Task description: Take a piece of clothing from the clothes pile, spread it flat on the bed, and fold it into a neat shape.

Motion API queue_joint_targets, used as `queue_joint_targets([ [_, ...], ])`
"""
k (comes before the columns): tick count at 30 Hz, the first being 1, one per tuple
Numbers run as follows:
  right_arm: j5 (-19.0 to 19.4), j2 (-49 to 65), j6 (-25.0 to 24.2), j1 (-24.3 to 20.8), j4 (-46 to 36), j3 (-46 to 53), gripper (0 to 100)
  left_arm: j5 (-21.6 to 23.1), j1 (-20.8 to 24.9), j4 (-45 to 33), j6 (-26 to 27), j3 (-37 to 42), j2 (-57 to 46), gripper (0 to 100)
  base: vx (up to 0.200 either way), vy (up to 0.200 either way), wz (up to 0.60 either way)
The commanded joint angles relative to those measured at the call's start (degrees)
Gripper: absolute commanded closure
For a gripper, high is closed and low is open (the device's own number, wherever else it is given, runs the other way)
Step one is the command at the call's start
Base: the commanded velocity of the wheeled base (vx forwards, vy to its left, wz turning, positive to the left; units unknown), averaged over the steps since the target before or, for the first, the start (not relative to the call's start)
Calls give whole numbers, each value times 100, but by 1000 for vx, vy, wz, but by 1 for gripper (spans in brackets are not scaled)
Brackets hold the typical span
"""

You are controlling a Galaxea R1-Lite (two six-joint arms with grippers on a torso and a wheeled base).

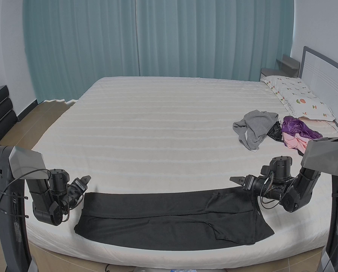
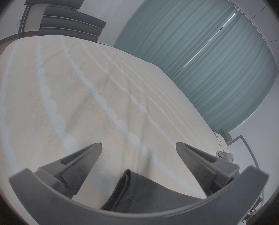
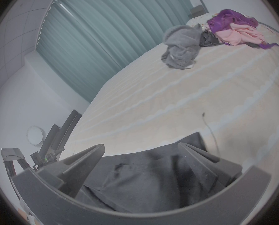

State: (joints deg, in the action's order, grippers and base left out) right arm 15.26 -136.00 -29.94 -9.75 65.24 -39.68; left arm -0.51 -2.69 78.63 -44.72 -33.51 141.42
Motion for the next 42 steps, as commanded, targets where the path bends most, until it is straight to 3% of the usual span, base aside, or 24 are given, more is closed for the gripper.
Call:
queue_joint_targets([
  [1,-252,530,67,-466,-618,-286,0,-2,-3,12,-2,-6,17,0,0,0,0],
  [4,-331,460,269,-703,-1400,-673,0,-2,-3,12,-2,11,17,0,0,0,0],
  [10,-726,-120,674,-1011,-1611,-1051,0,-2,-3,12,-2,-6,17,0,0,0,0],
  [24,-726,-225,1333,-1231,-2499,-1736,0,-2,-3,12,-2,3,26,0,0,0,0],
  [30,-753,-243,1684,-1310,-3264,-2193,0,-2,-3,12,-2,3,17,0,0,0,0],
  [31,-753,-243,1702,-1310,-3290,-2193,100,-2,-3,12,-2,3,17,0,0,0,0],
  [42,-770,-164,2027,-1336,-3879,-2237,100,-2,-3,12,-2,3,26,0,0,0,0],
])
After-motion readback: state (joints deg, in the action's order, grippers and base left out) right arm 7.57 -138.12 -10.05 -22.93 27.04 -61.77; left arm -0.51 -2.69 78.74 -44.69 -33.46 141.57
